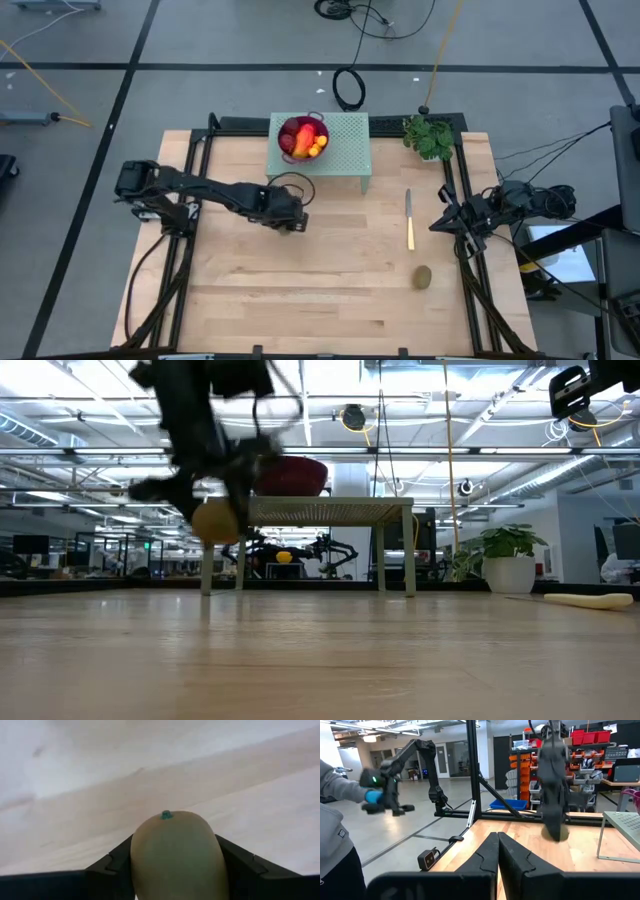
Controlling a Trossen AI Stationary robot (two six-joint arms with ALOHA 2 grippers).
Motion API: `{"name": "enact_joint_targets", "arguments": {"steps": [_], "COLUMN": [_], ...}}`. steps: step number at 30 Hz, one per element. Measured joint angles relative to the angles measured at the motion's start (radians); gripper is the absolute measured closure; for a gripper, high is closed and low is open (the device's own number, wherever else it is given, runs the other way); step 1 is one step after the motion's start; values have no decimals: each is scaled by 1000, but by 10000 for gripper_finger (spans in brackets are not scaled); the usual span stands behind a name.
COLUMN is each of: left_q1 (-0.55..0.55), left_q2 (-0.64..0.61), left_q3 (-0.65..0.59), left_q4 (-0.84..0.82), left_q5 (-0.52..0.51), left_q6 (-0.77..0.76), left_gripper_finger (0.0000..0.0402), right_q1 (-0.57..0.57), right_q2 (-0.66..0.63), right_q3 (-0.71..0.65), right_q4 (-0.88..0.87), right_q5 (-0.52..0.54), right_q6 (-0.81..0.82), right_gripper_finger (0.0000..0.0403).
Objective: Pick & Place Fruit
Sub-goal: Put the top kiwi into the violet strainer bowl on the shelf
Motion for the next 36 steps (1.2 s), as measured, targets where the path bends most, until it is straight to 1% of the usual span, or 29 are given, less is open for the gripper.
{"name": "enact_joint_targets", "arguments": {"steps": [4,8,11,13,16,20,30,36], "left_q1": [-42,-76,-87,-88,-88,-91,-93,-60], "left_q2": [-76,-117,-129,-128,-127,-127,-127,-127], "left_q3": [74,145,201,238,288,325,341,341], "left_q4": [67,165,229,257,279,330,377,389], "left_q5": [-151,-311,-394,-415,-421,-467,-480,-486], "left_q6": [23,125,209,264,339,435,485,535], "left_gripper_finger": [200,200,200,200,200,200,200,200], "right_q1": [0,0,0,0,0,0,0,0], "right_q2": [0,0,0,0,0,0,0,0], "right_q3": [0,0,0,0,0,0,0,0], "right_q4": [0,0,0,0,0,0,0,0], "right_q5": [0,0,-1,-2,-2,-3,-3,-3], "right_q6": [0,0,0,0,0,0,0,0], "right_gripper_finger": [403,403,403,403,403,403,403,403]}}
